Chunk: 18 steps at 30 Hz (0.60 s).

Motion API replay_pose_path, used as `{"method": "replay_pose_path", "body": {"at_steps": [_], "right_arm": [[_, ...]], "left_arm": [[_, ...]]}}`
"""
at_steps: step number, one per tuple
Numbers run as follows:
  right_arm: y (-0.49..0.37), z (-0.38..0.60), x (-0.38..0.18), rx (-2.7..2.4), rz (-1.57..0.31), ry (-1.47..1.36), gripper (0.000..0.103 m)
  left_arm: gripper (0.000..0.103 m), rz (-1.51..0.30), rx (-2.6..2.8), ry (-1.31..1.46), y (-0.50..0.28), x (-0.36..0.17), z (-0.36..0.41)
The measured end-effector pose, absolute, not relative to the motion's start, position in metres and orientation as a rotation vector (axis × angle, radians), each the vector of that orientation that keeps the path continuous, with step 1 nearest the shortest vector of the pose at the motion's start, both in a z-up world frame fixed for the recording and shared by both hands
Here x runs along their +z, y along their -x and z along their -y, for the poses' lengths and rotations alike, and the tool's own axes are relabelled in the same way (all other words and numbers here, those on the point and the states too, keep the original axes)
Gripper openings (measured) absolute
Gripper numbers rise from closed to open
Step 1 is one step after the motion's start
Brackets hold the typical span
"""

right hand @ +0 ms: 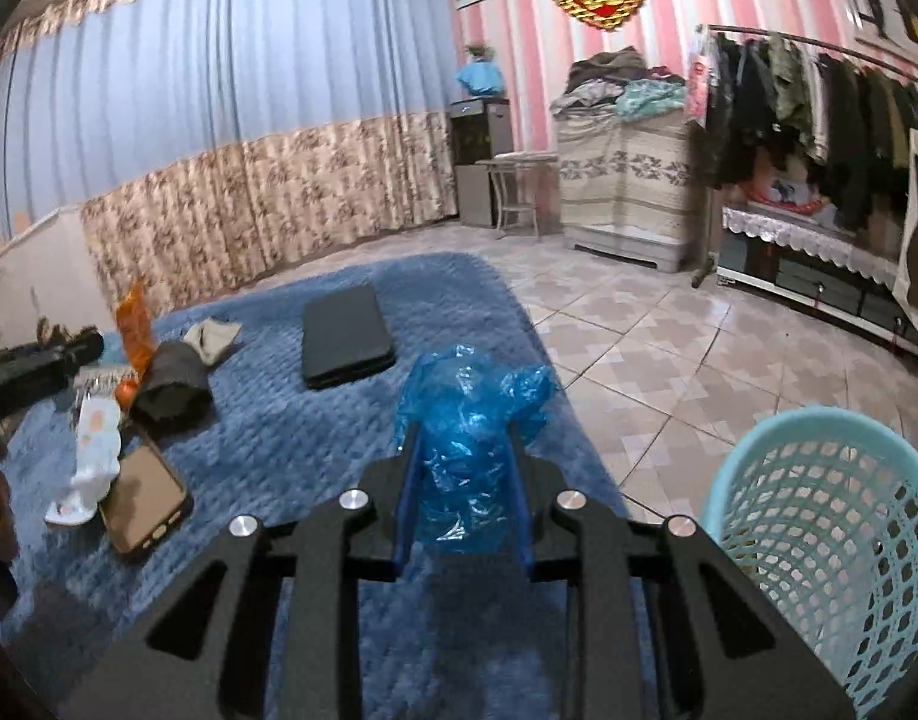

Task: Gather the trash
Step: 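Carry the brown paper and blue bag in both grippers over the basket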

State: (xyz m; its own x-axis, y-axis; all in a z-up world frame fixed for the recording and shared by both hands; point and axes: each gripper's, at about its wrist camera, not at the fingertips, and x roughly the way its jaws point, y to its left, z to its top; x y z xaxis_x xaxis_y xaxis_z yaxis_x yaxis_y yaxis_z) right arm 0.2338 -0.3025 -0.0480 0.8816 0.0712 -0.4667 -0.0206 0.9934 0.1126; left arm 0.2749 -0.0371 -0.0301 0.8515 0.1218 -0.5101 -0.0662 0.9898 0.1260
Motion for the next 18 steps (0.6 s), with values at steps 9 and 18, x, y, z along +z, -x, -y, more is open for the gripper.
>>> {"method": "replay_pose_path", "body": {"at_steps": [9, 18], "right_arm": [[-0.217, 0.327, -0.034, -0.01, -0.456, -0.115, 0.026], [-0.175, 0.405, -0.028, -0.168, -0.516, -0.145, 0.026]], "left_arm": [[0.051, -0.51, -0.095, -0.095, -0.273, -0.016, 0.107], [0.051, -0.518, -0.328, -0.12, -0.268, -0.016, 0.194]]}}
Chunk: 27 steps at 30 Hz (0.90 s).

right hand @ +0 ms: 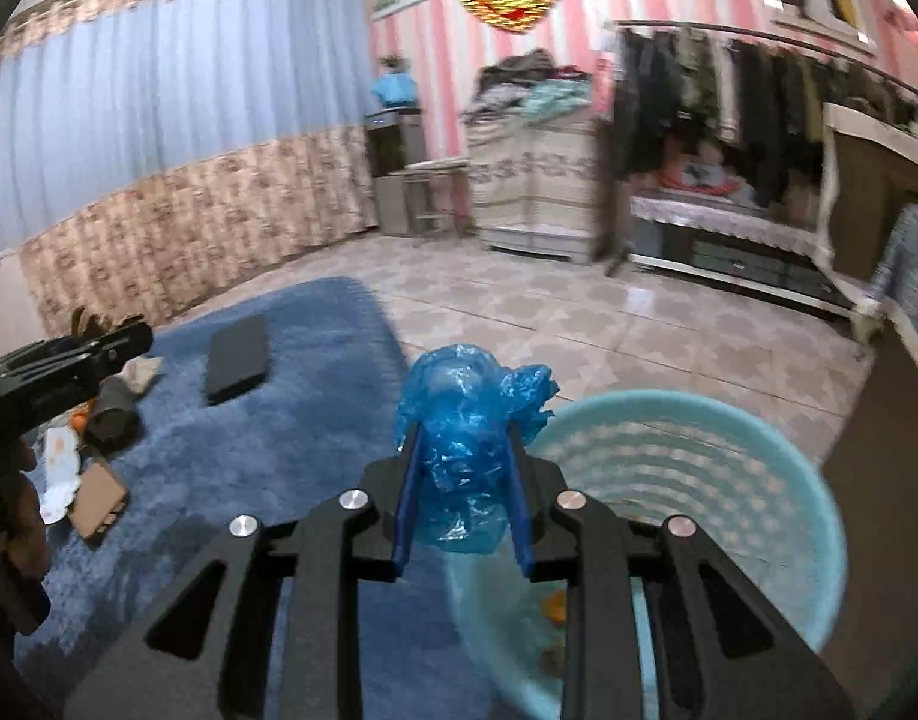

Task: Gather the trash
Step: 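Carry the brown paper and blue bag in both grippers over the basket, then open the left and right grippers to drop both items into the basket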

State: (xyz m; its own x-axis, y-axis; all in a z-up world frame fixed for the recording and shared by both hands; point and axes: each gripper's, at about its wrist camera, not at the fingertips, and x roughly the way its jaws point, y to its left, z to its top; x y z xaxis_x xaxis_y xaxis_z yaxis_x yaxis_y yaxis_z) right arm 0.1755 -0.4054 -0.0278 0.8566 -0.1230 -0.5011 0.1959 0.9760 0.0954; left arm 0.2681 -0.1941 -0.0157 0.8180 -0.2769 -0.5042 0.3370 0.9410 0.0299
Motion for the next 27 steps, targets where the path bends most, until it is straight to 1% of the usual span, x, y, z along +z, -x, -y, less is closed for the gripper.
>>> {"method": "replay_pose_path", "body": {"at_steps": [6, 11, 15, 20, 24, 27], "right_arm": [[-0.147, 0.46, -0.028, -0.31, -0.522, -0.172, 0.026], [-0.13, 0.48, -0.024, -0.369, -0.538, -0.162, 0.026], [-0.123, 0.486, -0.026, -0.385, -0.551, -0.182, 0.026], [-0.117, 0.497, -0.03, -0.415, -0.564, -0.216, 0.026], [-0.116, 0.502, -0.033, -0.441, -0.562, -0.235, 0.026], [-0.116, 0.507, -0.036, -0.456, -0.563, -0.247, 0.026]], "left_arm": [[0.051, -0.497, -0.466, -0.161, -0.247, -0.02, 0.262], [0.051, -0.568, -0.598, -0.101, -0.243, -0.033, 0.308], [0.052, -0.6, -0.645, -0.156, -0.241, -0.053, 0.347], [0.052, -0.597, -0.703, -0.227, -0.238, -0.066, 0.382], [0.052, -0.632, -0.732, -0.233, -0.241, -0.073, 0.403], [0.054, -0.628, -0.743, -0.239, -0.241, -0.073, 0.413]]}}
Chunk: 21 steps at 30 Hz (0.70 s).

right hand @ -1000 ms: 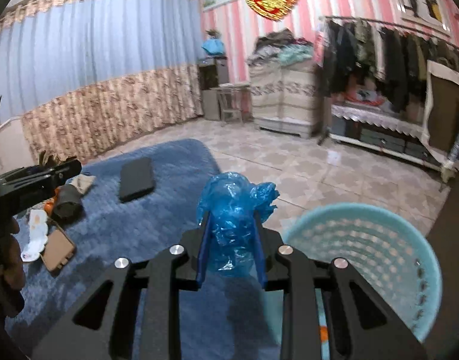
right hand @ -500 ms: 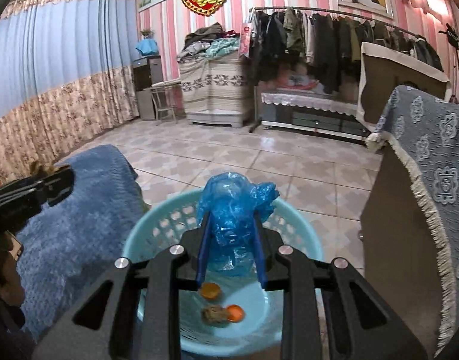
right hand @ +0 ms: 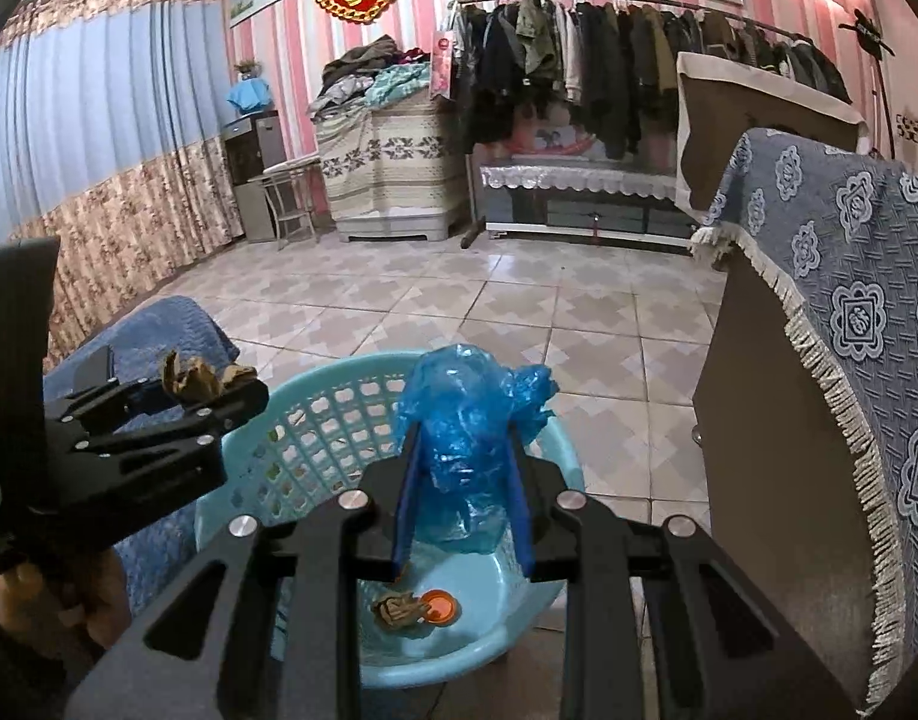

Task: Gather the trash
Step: 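Open the left and right grippers to drop both items into the basket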

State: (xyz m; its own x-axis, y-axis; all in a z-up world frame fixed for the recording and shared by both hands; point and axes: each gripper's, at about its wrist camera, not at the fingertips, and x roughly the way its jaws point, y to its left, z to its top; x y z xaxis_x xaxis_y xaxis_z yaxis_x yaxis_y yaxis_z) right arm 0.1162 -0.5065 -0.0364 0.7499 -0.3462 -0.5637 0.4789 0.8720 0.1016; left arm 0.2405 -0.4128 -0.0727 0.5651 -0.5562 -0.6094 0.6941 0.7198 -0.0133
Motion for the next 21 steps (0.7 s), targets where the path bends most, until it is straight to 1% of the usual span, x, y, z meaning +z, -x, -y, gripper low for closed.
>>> {"method": "replay_pose_path", "body": {"at_steps": [2, 3, 4, 10, 18, 19, 20, 21], "right_arm": [[-0.117, 0.51, -0.038, -0.461, -0.565, -0.255, 0.026], [-0.117, 0.51, -0.039, -0.462, -0.565, -0.261, 0.026], [-0.12, 0.508, -0.039, -0.463, -0.565, -0.264, 0.026], [-0.123, 0.506, -0.041, -0.462, -0.572, -0.259, 0.026], [-0.139, 0.501, -0.046, -0.457, -0.583, -0.256, 0.027], [-0.14, 0.5, -0.046, -0.458, -0.583, -0.253, 0.029], [-0.142, 0.499, -0.046, -0.461, -0.58, -0.249, 0.039], [-0.142, 0.497, -0.044, -0.468, -0.571, -0.243, 0.059]], "left_arm": [[0.064, -0.637, -0.756, -0.231, -0.242, -0.072, 0.416], [0.077, -0.639, -0.755, -0.229, -0.242, -0.072, 0.417], [0.085, -0.627, -0.742, -0.228, -0.242, -0.071, 0.415], [0.092, -0.566, -0.709, -0.239, -0.238, -0.06, 0.408], [0.096, -0.527, -0.65, -0.241, -0.24, -0.047, 0.383], [0.097, -0.527, -0.645, -0.238, -0.241, -0.046, 0.38], [0.097, -0.528, -0.638, -0.232, -0.242, -0.045, 0.376], [0.097, -0.53, -0.634, -0.227, -0.243, -0.044, 0.374]]}}
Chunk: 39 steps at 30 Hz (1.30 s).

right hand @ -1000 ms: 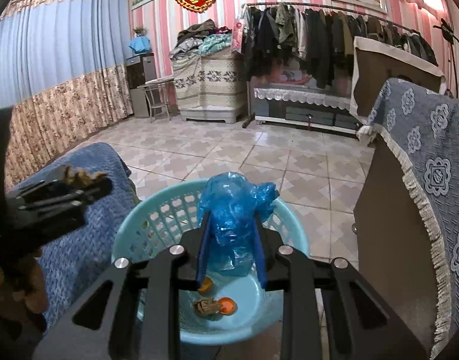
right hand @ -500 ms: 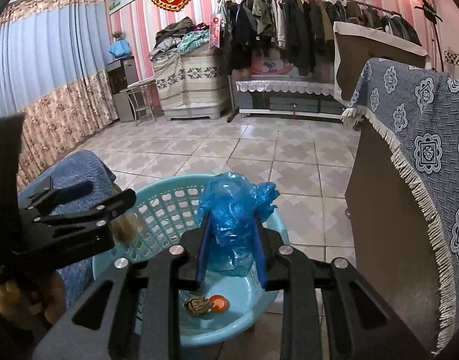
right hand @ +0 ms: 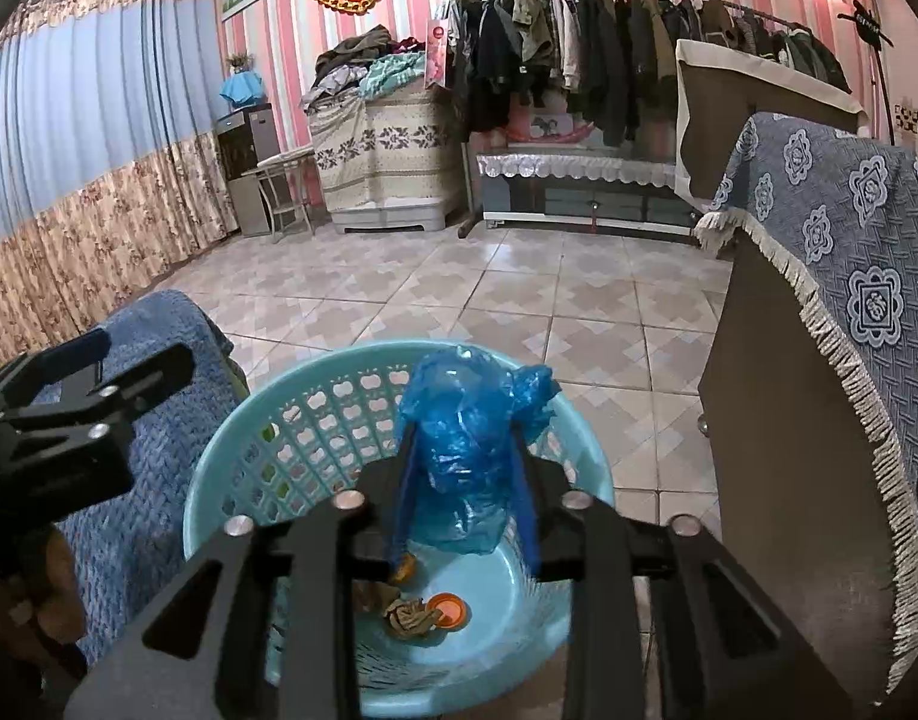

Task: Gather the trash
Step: 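Open the left and right grippers to drop both items into the basket, then move both grippers back over the rug toward the remaining trash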

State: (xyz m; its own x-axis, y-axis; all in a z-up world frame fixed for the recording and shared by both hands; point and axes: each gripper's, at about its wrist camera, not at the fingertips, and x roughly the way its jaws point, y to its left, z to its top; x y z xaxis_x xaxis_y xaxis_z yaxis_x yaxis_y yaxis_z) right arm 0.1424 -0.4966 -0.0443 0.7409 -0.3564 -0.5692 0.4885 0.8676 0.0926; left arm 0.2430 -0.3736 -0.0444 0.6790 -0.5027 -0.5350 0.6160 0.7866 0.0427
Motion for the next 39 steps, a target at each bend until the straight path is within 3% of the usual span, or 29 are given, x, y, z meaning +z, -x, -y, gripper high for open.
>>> {"method": "replay_pose_path", "body": {"at_steps": [2, 9, 23, 39], "right_arm": [[-0.142, 0.493, -0.041, -0.475, -0.547, -0.228, 0.073], [-0.145, 0.48, -0.037, -0.475, -0.539, -0.198, 0.094], [-0.147, 0.447, -0.02, -0.444, -0.539, -0.164, 0.099], [-0.185, 0.329, -0.03, -0.232, -0.591, -0.138, 0.099]], "left_arm": [[0.097, -0.536, -0.627, -0.214, -0.245, -0.044, 0.367], [0.098, -0.545, -0.596, -0.209, -0.247, -0.045, 0.346], [0.098, -0.559, -0.484, -0.153, -0.229, -0.032, 0.259], [0.098, -0.574, -0.109, -0.14, -0.225, -0.027, 0.051]]}}
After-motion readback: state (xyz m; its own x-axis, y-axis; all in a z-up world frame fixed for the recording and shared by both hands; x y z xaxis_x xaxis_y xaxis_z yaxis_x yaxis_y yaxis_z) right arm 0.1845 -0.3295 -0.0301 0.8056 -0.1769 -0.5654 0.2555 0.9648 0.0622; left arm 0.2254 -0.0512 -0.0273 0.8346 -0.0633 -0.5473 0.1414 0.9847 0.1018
